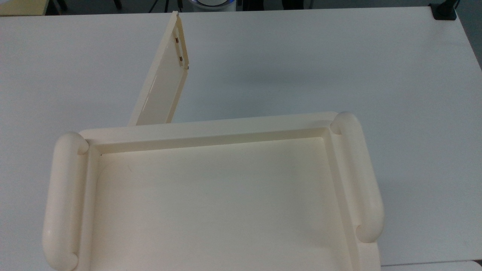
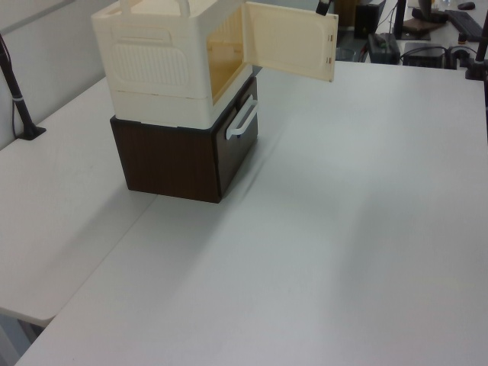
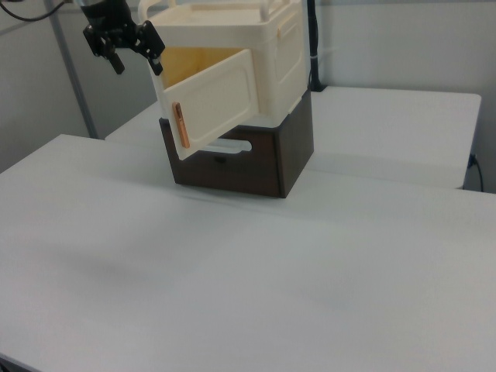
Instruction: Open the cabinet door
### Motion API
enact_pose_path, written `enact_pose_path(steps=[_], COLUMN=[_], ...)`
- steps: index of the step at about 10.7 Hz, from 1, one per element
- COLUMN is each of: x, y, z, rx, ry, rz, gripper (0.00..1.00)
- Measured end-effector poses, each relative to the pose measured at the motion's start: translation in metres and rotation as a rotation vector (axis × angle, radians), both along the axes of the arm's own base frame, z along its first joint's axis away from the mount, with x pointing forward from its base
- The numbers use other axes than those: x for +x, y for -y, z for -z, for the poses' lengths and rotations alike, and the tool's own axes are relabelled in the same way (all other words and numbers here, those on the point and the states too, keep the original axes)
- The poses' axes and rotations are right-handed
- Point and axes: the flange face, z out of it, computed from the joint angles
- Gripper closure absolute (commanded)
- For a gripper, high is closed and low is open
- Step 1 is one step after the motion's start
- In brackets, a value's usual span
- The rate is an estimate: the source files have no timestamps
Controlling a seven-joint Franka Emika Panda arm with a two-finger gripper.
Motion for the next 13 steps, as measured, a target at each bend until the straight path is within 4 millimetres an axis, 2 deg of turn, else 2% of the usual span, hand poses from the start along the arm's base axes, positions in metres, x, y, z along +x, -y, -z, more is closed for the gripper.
enact_pose_path(steps=[3,7,9,13], x=[0.016,0.020,0.020,0.017], y=[0.002,0.048,0.049,0.045], z=[0.031,0.042,0.057,0.107], rx=[-0.001,-0.004,-0.007,-0.019], ry=[-0.053,-0.079,-0.122,-0.248], rz=[0.014,0.093,0.095,0.089], gripper=[0.00,0.00,0.00,0.00])
